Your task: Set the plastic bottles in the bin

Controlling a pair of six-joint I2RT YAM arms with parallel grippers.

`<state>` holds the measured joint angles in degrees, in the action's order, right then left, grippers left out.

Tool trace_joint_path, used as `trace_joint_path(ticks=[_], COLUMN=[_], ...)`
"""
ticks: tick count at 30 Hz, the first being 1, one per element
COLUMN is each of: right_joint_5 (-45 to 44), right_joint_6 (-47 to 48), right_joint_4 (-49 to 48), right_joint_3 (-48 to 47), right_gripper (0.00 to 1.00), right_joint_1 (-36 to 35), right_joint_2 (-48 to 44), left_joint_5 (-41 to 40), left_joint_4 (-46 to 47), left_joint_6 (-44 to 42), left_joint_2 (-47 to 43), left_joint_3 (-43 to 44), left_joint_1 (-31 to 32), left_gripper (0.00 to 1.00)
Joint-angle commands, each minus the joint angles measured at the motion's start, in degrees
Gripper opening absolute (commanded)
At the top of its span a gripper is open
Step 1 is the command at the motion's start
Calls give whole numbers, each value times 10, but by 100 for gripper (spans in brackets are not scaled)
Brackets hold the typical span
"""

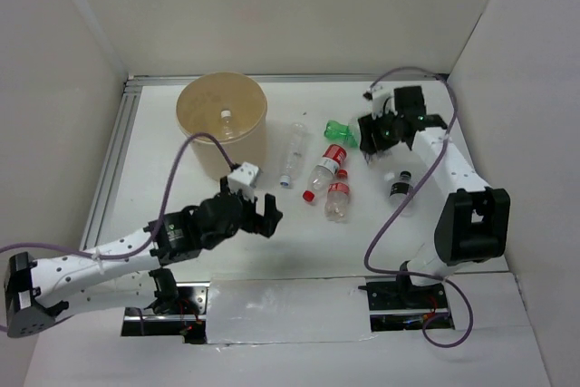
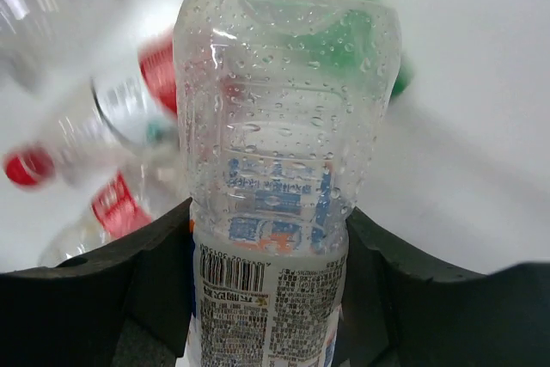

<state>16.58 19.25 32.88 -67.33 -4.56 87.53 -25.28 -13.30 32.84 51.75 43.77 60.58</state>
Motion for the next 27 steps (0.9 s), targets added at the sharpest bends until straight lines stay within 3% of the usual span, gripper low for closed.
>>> trace_joint_path(ticks=[1,5,9,12,19,22,23,26,27], right_joint_5=[107,208,200,187,155,150,150,150,150], right_joint_6=[61,22,-47,-86,-177,-207,-207,-207,-207], right_joint_4=[10,-67,-248,-326,-361,-345,-345,-331,-325], right_joint_3=[-178,-253,-324,-382,-615,-651,-657,-657,-657], right_gripper=[29,28,28,28,36,48,64,84,100], right_joint_1=[0,-40,-143,-217,-315,-321,-321,-316,-303], right_joint_2=[-39,-23,32,106,300,359,367,367,357], left_joint_5=[-55,-60,-52,-46,-53,-59,-66,-80,-80], left_joint_4=[14,21,28,28,33,33,33,59,71], left_joint_6=[118,163,192,197,222,210,203,180,167], left_joint_2=[-6,30,76,87,67,67,67,80,98], left_joint_3=[-65,-83,-99,-105,-125,-120,-113,-105,-87], left_joint_1=[67,114,133,146,171,176,176,176,176], left_gripper=[99,99,99,99,99,99,99,99,99])
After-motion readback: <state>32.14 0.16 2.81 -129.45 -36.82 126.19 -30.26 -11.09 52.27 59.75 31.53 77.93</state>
